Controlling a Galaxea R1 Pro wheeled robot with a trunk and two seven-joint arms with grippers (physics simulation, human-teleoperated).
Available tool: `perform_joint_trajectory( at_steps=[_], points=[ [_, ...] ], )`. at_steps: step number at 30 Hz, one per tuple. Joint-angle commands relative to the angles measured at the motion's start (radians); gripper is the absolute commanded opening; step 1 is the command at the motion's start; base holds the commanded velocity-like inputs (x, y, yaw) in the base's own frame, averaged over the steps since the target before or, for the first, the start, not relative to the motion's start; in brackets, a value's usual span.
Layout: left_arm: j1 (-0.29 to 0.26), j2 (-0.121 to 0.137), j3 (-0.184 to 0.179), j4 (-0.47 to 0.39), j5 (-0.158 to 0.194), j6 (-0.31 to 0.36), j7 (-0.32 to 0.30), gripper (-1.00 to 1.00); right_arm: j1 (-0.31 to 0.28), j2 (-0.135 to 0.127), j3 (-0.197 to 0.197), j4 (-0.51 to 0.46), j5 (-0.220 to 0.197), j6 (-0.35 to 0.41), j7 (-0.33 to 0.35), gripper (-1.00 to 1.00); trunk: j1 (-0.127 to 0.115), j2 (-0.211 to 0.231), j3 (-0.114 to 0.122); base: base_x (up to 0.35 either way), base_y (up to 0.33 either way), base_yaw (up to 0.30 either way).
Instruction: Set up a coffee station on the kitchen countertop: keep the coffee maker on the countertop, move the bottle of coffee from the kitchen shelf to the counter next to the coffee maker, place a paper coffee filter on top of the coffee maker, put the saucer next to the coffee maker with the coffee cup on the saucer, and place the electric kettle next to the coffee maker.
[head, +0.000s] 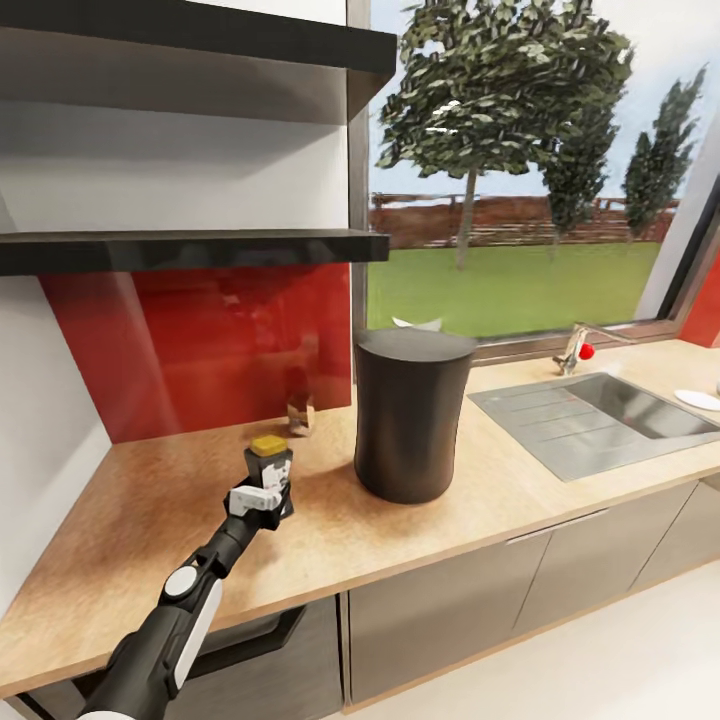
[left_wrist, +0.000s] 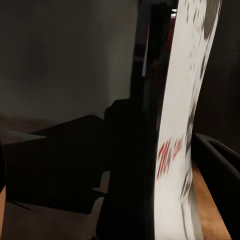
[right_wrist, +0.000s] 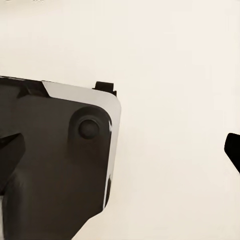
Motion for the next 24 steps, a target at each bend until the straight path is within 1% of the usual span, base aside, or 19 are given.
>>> perform_joint_trajectory(
  at_steps=[1, 5, 7, 10, 12, 15, 21, 24],
  points=[
    [-0.001, 0.0, 0.0, 0.001, 0.005, -0.002, -0.003, -1.0, 0.0, 0.0, -0.008, -0.003, 0.008, 0.005, 0.006, 1.0, 0.001, -0.002, -0.002, 0.154, 0.0, 0.0],
    [-0.002, 0.0, -0.002, 0.009, 0.003, -0.002, 0.038, -1.0, -0.001, 0.0, -0.007, -0.003, 0.011, 0.004, 0.006, 1.0, 0.001, -0.002, -0.002, 0.25, 0.0, 0.0],
    [-0.002, 0.0, -0.013, 0.016, 0.002, -0.002, 0.054, -1.0, -0.001, 0.0, -0.007, -0.004, 0.011, 0.004, 0.006, 1.0, 0.001, -0.002, -0.002, 0.314, 0.0, 0.0],
    [-0.002, 0.001, -0.054, 0.031, 0.001, -0.002, 0.075, -1.0, 0.0, -0.001, -0.006, -0.003, 0.012, 0.004, 0.006, 1.0, 0.001, -0.002, -0.002, 0.327, -0.013, 0.0],
    [-0.002, 0.001, -0.072, 0.038, 0.0, -0.002, 0.082, -1.0, -0.001, -0.001, -0.006, -0.003, 0.012, 0.004, 0.006, 1.0, 0.001, -0.002, -0.002, 0.328, -0.066, 0.0],
    [-0.003, 0.001, -0.079, 0.04, 0.0, -0.002, 0.085, -1.0, 0.0, -0.002, -0.005, -0.003, 0.013, 0.004, 0.006, 1.0, 0.001, -0.002, -0.002, 0.328, -0.088, 0.0],
    [-0.003, 0.002, -0.08, 0.041, 0.001, -0.002, 0.086, -1.0, 0.0, -0.003, -0.005, -0.004, 0.011, 0.004, 0.006, 1.0, 0.001, -0.002, -0.002, 0.33, -0.078, 0.0],
    [-0.002, 0.002, -0.08, 0.042, 0.001, -0.002, 0.086, -1.0, -0.001, -0.003, -0.006, -0.004, 0.011, 0.004, 0.006, 1.0, 0.001, -0.002, -0.002, 0.229, -0.022, 0.0]
  ],
)
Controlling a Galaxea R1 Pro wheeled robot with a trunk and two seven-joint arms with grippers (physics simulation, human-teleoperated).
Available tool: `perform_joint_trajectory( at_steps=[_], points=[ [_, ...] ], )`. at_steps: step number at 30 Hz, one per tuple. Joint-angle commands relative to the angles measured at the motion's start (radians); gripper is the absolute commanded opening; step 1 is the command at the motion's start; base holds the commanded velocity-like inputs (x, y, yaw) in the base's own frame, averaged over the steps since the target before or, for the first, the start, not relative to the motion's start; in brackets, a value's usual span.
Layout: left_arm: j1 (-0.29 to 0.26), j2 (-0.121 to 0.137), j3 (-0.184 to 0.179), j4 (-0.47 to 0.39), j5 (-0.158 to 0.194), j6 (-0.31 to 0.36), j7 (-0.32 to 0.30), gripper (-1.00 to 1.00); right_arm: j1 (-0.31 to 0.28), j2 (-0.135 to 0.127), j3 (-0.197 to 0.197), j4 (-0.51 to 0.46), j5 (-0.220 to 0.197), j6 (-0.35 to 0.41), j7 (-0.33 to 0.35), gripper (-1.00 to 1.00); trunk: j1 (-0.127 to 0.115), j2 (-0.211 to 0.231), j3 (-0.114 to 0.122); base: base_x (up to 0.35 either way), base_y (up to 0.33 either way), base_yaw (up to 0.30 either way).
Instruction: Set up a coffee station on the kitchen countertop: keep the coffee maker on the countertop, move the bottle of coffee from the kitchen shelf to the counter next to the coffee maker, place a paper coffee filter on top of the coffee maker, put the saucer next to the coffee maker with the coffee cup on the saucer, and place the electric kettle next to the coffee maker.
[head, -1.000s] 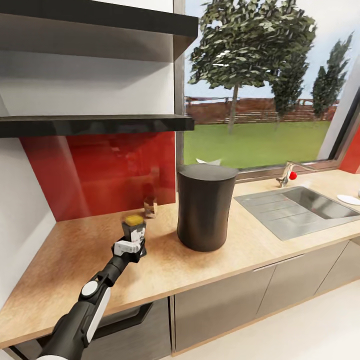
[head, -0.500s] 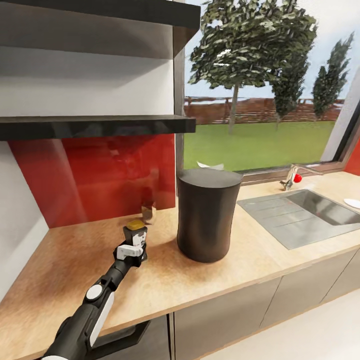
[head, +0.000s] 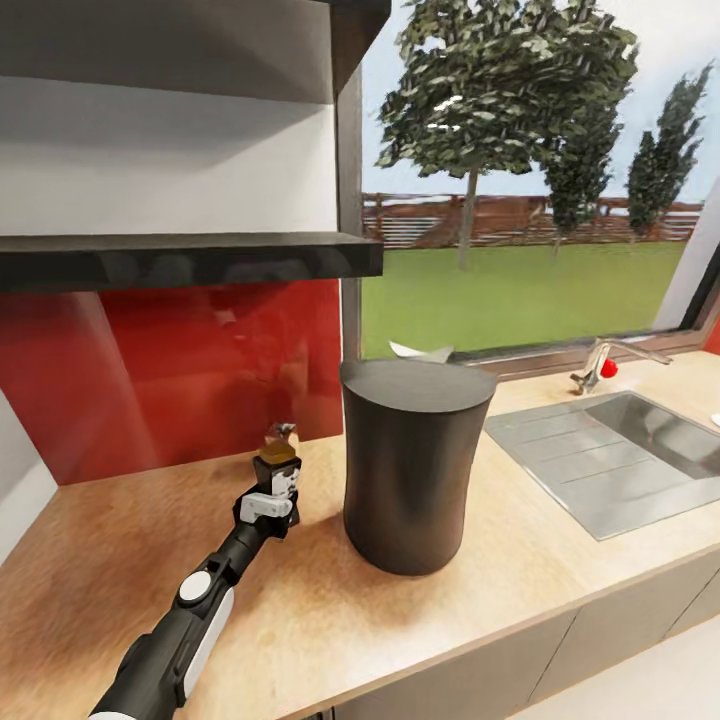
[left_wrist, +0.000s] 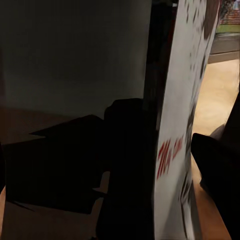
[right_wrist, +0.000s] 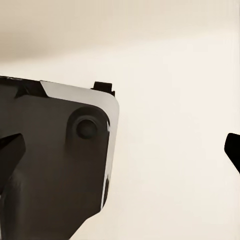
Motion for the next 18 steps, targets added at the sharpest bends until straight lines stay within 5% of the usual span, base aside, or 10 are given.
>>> perform_joint_trajectory(
  at_steps=[1, 18],
  points=[
    [-0.001, 0.0, 0.0, 0.0, 0.005, -0.002, -0.004, -1.0, 0.0, 0.0, -0.009, -0.003, 0.008, 0.005, 0.006, 1.0, 0.001, -0.002, -0.002, 0.099, -0.009, 0.0],
    [0.0, 0.0, -0.002, 0.03, 0.008, -0.004, -0.004, -1.0, 0.0, -0.002, -0.008, 0.0, 0.01, 0.01, 0.006, 1.0, 0.001, -0.002, -0.002, 0.059, -0.008, 0.0]
  ],
)
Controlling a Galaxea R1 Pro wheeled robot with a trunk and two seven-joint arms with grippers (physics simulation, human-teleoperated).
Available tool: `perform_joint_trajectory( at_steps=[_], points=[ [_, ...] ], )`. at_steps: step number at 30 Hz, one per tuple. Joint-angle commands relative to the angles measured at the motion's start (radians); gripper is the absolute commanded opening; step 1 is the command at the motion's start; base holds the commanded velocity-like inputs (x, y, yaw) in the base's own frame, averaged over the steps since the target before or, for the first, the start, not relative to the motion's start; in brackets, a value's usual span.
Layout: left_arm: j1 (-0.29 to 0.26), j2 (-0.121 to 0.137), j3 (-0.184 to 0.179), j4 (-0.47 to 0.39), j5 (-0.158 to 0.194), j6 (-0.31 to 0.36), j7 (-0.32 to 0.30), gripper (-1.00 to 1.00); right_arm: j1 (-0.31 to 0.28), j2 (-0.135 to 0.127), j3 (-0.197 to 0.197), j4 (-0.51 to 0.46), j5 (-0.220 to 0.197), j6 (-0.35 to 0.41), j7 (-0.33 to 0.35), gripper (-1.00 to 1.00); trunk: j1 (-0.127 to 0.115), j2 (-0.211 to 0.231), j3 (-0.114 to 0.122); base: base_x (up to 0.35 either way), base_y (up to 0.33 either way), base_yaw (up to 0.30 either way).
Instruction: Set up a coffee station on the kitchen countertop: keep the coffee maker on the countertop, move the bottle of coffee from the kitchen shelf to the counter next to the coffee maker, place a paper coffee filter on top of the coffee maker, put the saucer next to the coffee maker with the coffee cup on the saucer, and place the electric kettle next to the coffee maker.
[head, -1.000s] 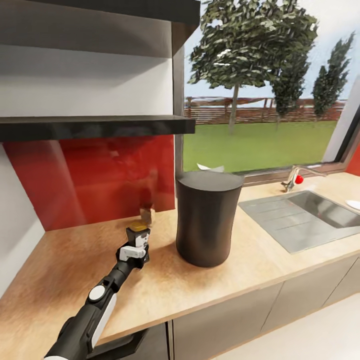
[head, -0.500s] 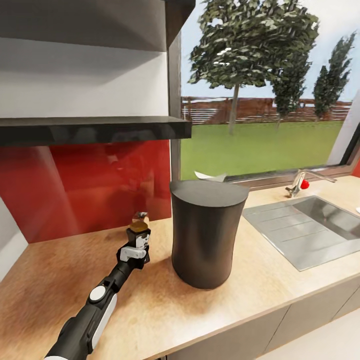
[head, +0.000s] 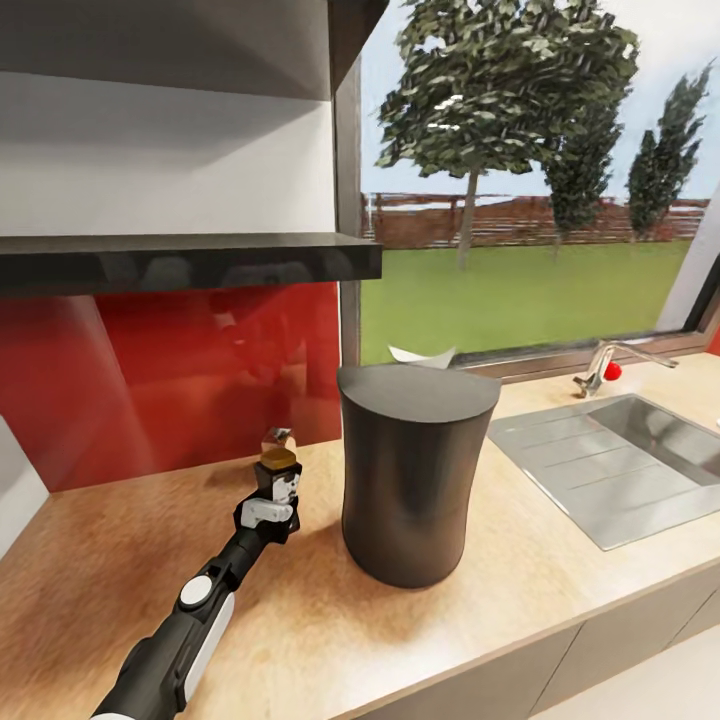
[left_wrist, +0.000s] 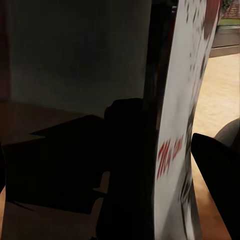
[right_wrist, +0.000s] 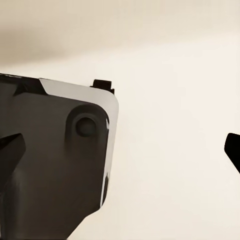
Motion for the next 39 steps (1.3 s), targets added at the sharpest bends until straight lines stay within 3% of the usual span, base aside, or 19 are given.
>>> perform_joint_trajectory(
  at_steps=[1, 20, 26, 39],
  points=[
    [-0.001, 0.0, 0.0, 0.0, 0.005, -0.002, -0.004, -1.0, 0.0, 0.0, -0.008, -0.002, 0.008, 0.006, 0.006, 1.0, 0.001, -0.002, -0.002, 0.012, -0.002, 0.0],
    [-0.001, -0.003, -0.001, 0.002, 0.01, -0.007, -0.003, -1.0, 0.003, -0.002, -0.008, -0.002, 0.008, 0.007, 0.006, 1.0, 0.001, -0.002, -0.002, 0.046, 0.0, 0.0],
    [-0.001, -0.022, 0.0, 0.002, 0.004, -0.005, -0.004, -1.0, 0.003, -0.002, -0.008, -0.001, 0.008, 0.007, 0.006, 1.0, 0.001, -0.002, -0.002, 0.0, 0.0, 0.0],
    [-0.001, -0.025, -0.002, 0.025, 0.002, -0.007, -0.004, -1.0, 0.003, -0.002, -0.008, -0.001, 0.008, 0.007, 0.006, 1.0, 0.001, -0.002, -0.002, 0.0, 0.0, 0.0]
  ],
)
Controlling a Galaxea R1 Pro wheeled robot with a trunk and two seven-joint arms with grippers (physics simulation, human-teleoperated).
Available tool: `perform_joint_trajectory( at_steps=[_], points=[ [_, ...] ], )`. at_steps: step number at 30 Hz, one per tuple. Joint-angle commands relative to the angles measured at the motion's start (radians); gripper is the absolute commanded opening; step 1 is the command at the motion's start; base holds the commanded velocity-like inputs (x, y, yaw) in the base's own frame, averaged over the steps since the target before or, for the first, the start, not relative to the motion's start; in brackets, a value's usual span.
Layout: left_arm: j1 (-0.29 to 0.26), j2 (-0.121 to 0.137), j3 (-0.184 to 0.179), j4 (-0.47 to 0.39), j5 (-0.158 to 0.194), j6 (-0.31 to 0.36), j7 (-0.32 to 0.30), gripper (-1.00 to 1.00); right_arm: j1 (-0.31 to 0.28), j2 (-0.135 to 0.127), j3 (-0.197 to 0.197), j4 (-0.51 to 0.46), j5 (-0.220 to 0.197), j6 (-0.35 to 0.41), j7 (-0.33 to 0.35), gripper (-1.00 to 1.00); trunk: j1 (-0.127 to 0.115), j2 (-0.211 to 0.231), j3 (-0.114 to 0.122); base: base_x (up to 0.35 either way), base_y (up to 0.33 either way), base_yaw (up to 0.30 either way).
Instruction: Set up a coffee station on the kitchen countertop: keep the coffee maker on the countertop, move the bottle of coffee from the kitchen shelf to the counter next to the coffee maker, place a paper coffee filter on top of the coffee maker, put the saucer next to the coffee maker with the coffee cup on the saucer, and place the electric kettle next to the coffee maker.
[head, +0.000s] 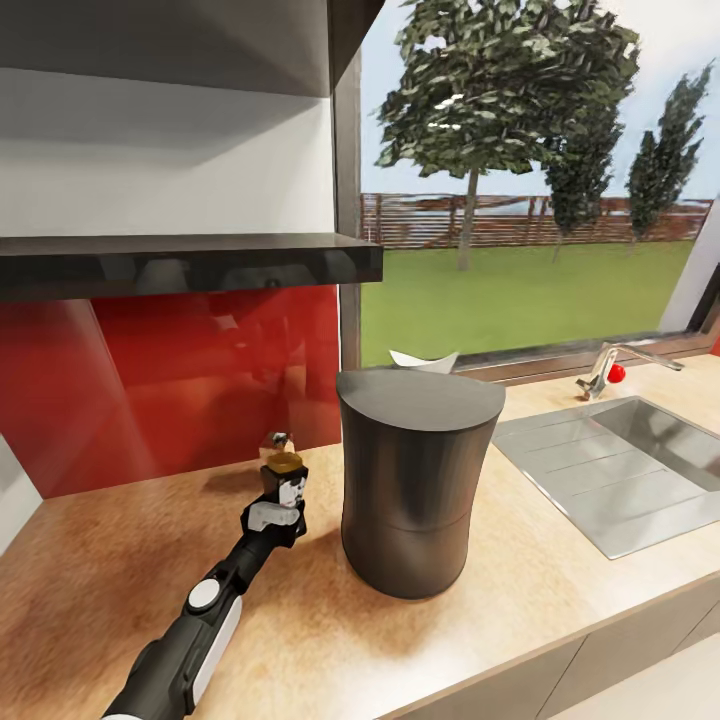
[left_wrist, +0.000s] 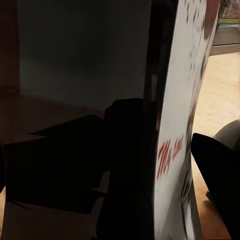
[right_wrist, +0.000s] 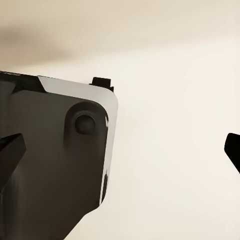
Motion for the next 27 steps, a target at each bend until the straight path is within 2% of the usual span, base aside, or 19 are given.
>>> perform_joint_trajectory(
  at_steps=[1, 12, 13, 27],
  points=[
    [-0.001, -0.001, 0.001, 0.007, 0.005, -0.003, -0.005, -1.0, 0.0, 0.0, -0.008, -0.003, 0.008, 0.005, 0.006, 1.0, 0.001, -0.002, -0.002, 0.0, 0.0, 0.0],
    [-0.002, -0.021, -0.01, 0.018, 0.006, -0.005, -0.005, -1.0, 0.0, 0.0, -0.008, -0.002, 0.008, 0.005, 0.007, 1.0, 0.001, -0.002, -0.002, 0.0, 0.0, 0.0],
    [-0.002, -0.022, -0.013, 0.018, 0.006, -0.005, -0.005, 1.0, 0.0, 0.0, -0.008, -0.002, 0.008, 0.005, 0.007, 1.0, 0.001, -0.002, -0.002, 0.0, 0.0, 0.0],
    [-0.002, -0.024, -0.016, 0.019, 0.008, -0.008, -0.005, 1.0, 0.0, 0.0, -0.008, -0.003, 0.008, 0.005, 0.006, 1.0, 0.001, -0.002, -0.002, 0.0, 0.0, 0.0]
  ],
)
